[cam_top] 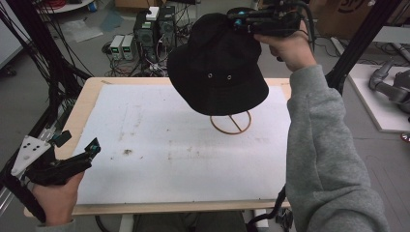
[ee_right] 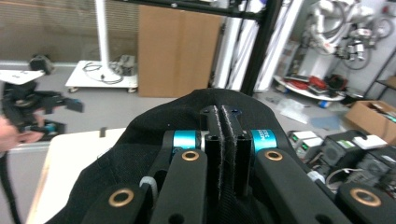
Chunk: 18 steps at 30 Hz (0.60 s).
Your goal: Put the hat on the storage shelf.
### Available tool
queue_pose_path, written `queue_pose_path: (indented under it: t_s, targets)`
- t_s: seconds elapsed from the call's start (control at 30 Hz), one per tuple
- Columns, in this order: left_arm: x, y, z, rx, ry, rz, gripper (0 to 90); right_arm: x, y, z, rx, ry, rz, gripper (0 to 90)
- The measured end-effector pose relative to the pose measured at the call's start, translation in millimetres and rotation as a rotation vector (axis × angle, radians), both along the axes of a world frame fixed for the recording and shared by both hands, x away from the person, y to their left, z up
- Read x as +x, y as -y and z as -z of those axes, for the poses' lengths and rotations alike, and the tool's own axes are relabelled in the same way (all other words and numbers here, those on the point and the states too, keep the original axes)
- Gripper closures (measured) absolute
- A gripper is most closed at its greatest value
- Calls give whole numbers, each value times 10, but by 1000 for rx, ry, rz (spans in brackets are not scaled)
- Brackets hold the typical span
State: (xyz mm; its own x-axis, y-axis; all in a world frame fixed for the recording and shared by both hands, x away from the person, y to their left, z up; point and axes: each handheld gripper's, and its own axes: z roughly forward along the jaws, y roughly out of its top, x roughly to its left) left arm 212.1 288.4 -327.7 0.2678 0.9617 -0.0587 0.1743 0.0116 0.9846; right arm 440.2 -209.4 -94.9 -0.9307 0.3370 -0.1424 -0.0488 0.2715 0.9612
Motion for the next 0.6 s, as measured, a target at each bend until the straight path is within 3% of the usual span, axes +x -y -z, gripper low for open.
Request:
queue_pose_path:
  t_s: [0.37, 0.6]
  targets:
    - [20, 32, 41, 17, -17, 2, 127, 321, 315, 193, 8, -13, 99, 886]
    - [79, 77, 70, 18, -28, 12, 127, 452, 430, 445, -4, -33, 140, 886]
